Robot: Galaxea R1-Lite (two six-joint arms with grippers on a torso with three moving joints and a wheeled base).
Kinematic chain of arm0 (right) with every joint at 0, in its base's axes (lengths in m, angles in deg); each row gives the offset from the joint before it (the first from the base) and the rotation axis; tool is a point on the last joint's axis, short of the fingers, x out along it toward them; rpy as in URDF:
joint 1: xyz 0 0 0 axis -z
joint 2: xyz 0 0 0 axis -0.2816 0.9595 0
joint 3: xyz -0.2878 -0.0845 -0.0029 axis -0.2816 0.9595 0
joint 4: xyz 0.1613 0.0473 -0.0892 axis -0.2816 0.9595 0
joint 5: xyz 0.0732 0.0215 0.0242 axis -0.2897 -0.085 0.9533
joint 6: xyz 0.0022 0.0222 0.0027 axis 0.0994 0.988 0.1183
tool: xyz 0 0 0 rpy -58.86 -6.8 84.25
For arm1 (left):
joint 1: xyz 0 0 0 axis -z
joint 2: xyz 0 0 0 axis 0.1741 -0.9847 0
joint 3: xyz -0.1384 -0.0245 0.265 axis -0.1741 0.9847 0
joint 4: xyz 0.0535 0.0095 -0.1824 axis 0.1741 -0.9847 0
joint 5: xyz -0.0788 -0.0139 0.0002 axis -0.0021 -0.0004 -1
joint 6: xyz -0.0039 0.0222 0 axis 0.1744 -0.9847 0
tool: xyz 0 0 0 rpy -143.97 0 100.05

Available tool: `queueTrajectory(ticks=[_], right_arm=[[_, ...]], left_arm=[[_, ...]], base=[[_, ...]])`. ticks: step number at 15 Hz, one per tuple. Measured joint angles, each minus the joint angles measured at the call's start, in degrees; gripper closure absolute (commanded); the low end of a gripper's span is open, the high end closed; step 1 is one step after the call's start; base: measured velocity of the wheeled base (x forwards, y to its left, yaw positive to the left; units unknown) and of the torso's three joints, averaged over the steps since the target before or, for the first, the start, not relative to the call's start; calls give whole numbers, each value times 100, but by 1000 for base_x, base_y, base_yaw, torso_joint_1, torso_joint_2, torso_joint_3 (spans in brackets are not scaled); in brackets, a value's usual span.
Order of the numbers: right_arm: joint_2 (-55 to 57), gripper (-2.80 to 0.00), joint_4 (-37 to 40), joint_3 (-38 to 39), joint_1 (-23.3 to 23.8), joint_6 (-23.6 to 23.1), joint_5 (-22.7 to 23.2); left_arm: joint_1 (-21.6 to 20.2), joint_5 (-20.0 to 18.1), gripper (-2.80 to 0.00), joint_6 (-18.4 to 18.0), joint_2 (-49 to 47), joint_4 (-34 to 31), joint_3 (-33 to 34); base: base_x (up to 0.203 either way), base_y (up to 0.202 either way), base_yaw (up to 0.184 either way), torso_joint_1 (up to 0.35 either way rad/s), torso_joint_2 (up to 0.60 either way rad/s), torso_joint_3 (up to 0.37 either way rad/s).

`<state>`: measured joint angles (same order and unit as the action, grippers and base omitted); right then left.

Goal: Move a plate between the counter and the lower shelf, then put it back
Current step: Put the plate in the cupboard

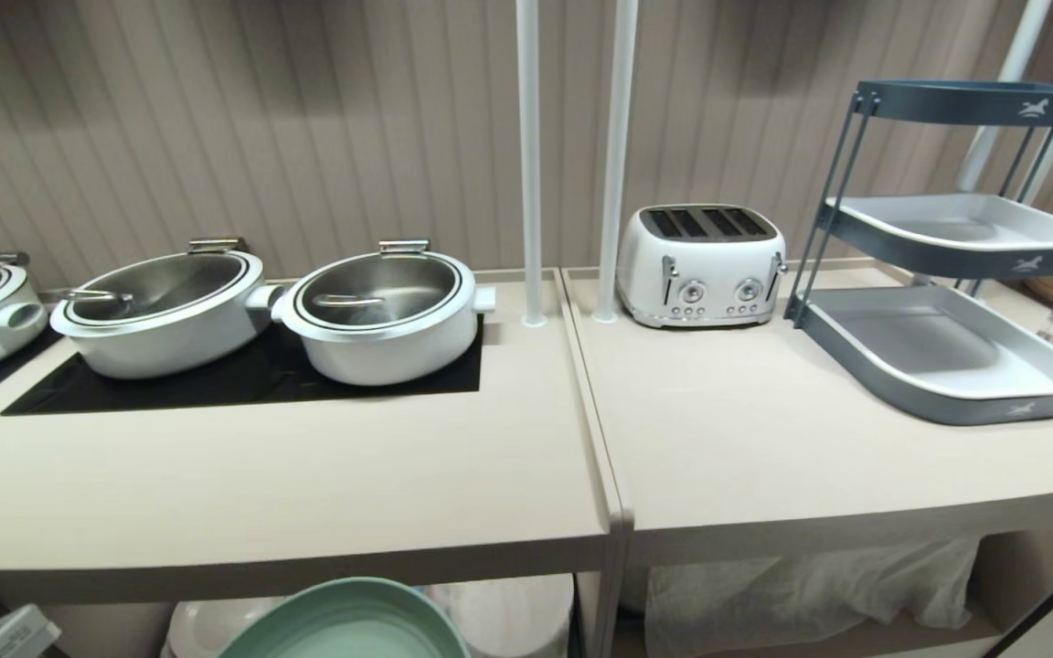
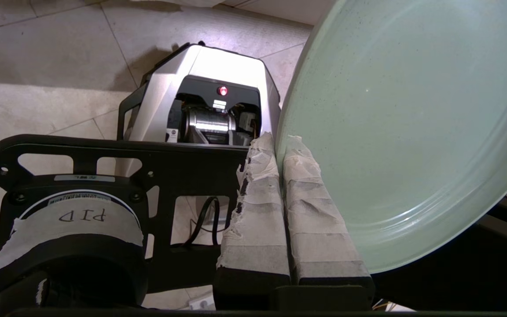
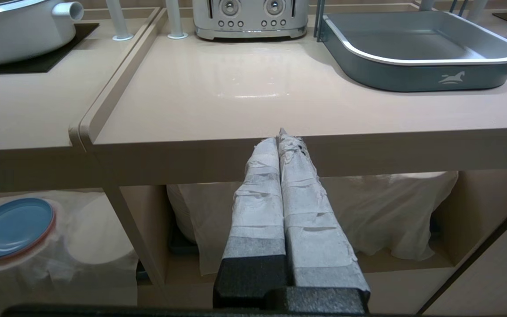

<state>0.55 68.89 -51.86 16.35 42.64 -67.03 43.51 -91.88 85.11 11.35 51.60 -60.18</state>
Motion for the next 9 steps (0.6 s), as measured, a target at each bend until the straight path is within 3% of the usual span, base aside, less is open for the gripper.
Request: queueTrajectory(ticks=[9], right_arm=[[0,0,-2,0,0,0,0]], left_arm=[[-2,-28,0,0,-2,3,-2]], base=[[0,0,0,-84,185,93]])
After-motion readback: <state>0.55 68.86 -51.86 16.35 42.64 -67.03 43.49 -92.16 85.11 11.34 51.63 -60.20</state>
